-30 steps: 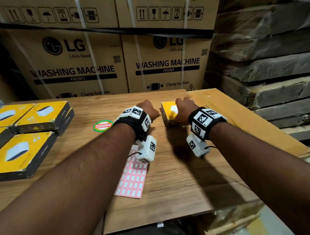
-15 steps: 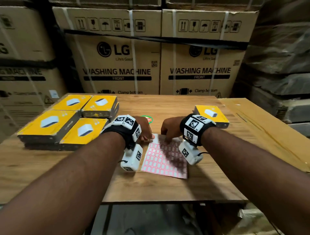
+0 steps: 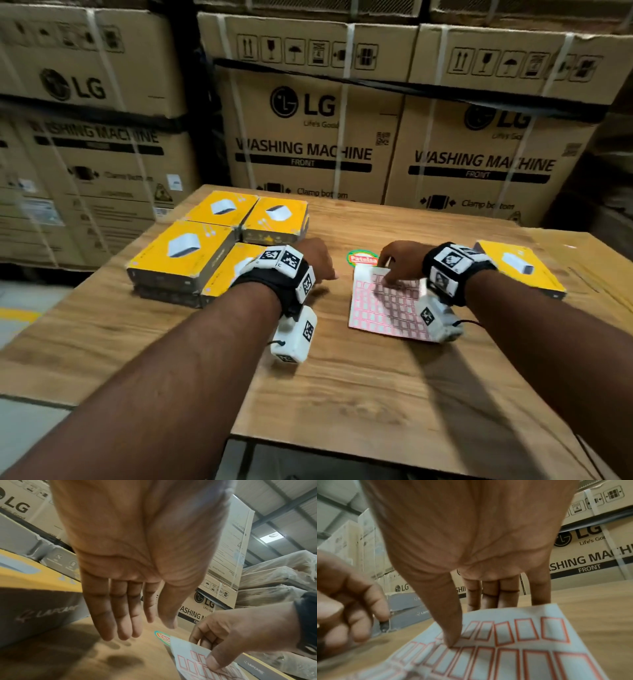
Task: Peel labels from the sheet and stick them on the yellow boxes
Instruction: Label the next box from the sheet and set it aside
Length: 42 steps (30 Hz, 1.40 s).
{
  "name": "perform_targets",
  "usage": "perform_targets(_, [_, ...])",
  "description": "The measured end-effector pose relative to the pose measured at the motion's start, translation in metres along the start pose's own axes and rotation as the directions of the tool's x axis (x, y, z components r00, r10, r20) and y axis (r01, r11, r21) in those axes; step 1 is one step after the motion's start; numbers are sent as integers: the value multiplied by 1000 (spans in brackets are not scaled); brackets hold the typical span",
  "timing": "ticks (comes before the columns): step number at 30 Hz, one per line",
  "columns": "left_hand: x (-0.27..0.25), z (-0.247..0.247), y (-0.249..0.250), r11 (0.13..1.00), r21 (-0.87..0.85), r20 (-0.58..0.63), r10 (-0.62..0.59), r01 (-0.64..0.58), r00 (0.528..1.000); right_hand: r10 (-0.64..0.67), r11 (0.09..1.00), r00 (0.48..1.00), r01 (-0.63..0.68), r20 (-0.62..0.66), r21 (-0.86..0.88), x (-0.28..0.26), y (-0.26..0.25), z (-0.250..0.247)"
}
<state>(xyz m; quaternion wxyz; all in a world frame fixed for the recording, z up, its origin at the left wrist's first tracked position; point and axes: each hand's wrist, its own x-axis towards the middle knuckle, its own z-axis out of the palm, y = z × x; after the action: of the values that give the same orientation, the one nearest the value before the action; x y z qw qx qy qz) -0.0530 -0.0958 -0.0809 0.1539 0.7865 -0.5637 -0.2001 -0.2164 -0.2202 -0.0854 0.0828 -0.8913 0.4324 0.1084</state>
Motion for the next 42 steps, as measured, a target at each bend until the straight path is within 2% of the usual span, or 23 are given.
perform_targets(4, [0, -7, -11, 1000, 11, -43, -6, 7, 999, -12, 999, 992, 5, 129, 52, 9, -3, -17])
perform_targets(7, [-3, -14, -18, 1000, -4, -54, -14, 14, 998, -19, 999, 989, 14, 147, 34, 19, -10, -29])
perform_targets(10, [-6, -25, -29, 999, -16, -136, -33, 31, 990, -70, 995, 997, 69, 14, 67, 24, -30, -36])
perform_targets(13, [-13, -37, -38, 996, 50, -243, -58, 72, 968, -164, 955, 975, 195, -149, 225, 18, -65, -33])
perform_targets(15, [-18, -44, -45, 987, 91, -269, -101, 130, 958, -232, 875, 968, 250, -94, 415, 10, -92, -27])
perform_targets(17, [-23, -47, -52, 965, 162, -262, -161, 208, 951, -293, 826, 956, 239, 26, 510, 2, -116, -18])
perform_targets(19, [-28, -46, -57, 935, 247, -243, -196, 256, 950, -312, 829, 947, 229, 82, 511, -1, -134, -8])
perform_targets(24, [-39, -42, -57, 879, 333, -213, -282, 341, 935, -278, 894, 959, 237, 57, 380, -14, -160, 5])
perform_targets(31, [-43, -41, -55, 865, 314, -252, -322, 392, 913, -257, 941, 965, 239, 49, 240, -30, -172, 11])
perform_targets(35, [-37, -43, -65, 894, 199, -213, -360, 401, 909, -242, 925, 970, 222, 27, 309, -29, -167, 11])
perform_targets(40, [-40, -42, -84, 902, -61, -182, -430, 426, 884, -249, 891, 968, 239, -24, 385, -34, -155, 14])
perform_targets(42, [-43, -44, -86, 901, -70, -183, -433, 428, 882, -271, 874, 962, 263, -39, 408, -37, -150, 14])
